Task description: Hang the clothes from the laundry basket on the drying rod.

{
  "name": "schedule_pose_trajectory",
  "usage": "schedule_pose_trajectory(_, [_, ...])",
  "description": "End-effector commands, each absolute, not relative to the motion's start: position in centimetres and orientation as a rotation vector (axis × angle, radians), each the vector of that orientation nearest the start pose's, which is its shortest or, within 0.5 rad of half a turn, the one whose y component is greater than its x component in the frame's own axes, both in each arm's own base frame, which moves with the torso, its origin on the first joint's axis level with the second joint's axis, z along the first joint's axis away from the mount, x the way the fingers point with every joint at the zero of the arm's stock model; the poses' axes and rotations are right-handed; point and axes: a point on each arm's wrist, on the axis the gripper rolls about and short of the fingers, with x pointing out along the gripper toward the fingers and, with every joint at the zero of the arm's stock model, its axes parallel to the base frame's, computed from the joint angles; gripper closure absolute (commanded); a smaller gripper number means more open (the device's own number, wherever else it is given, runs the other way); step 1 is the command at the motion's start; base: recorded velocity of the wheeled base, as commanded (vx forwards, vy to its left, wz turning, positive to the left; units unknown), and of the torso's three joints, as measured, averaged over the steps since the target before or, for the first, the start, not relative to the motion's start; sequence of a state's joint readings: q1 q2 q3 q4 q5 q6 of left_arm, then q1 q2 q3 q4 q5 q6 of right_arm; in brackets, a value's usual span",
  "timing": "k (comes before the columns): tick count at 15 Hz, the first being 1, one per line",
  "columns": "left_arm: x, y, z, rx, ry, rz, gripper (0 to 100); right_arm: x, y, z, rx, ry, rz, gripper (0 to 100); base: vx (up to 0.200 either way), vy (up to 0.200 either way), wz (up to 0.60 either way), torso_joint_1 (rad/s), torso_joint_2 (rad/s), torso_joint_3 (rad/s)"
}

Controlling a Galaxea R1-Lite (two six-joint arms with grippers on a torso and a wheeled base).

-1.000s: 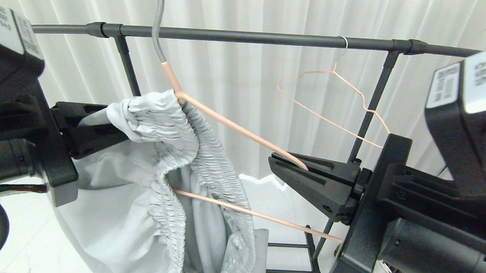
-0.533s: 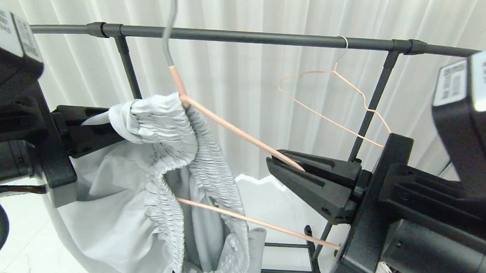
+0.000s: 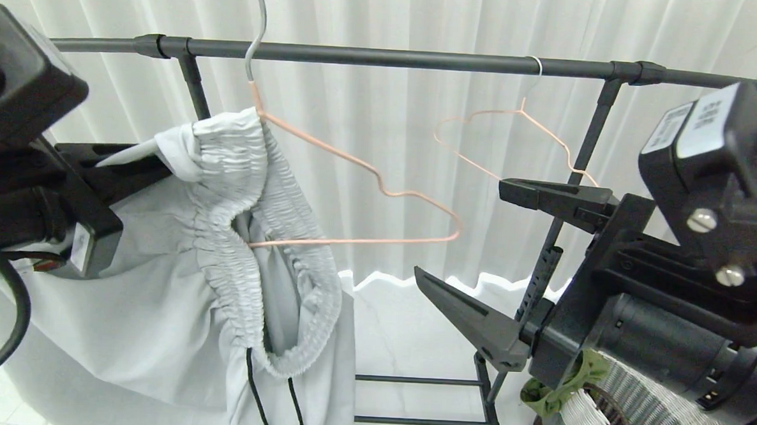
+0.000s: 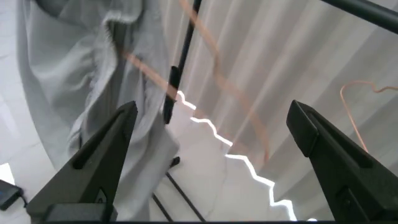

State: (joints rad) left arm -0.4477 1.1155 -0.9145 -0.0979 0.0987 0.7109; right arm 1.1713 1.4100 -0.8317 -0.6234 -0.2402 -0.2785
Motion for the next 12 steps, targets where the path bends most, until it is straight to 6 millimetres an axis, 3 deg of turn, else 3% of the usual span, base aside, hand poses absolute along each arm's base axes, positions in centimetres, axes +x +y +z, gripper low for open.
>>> schedule_pose_trajectory(1, [14.8,-6.8,29.8,0.697,-0.032,-0.354,100,9.9,22.0,26.4,-0.237,-0.153,0.920,0,0.000,0.000,0.00,0.000,0.00,0.000])
schedule_pose_trajectory(4, [15.3,-7.1,30.7,0.634,-0.112,-0.331,100,10.1,22.5,25.5,-0.215,-0.103,0.927,0,0.000,0.000,0.00,0.000,0.00,0.000])
schedule_pose_trajectory(9, [14.9,-8.6,32.3,0.546,-0.197,-0.405,100,11.5,25.5,23.6,-0.028,0.074,0.916,0,0.000,0.000,0.00,0.000,0.00,0.000])
schedule_pose_trajectory(12, [14.8,-9.3,32.6,0.542,-0.211,-0.439,100,13.8,27.3,23.3,0.035,0.107,0.822,0,0.000,0.000,0.00,0.000,0.00,0.000])
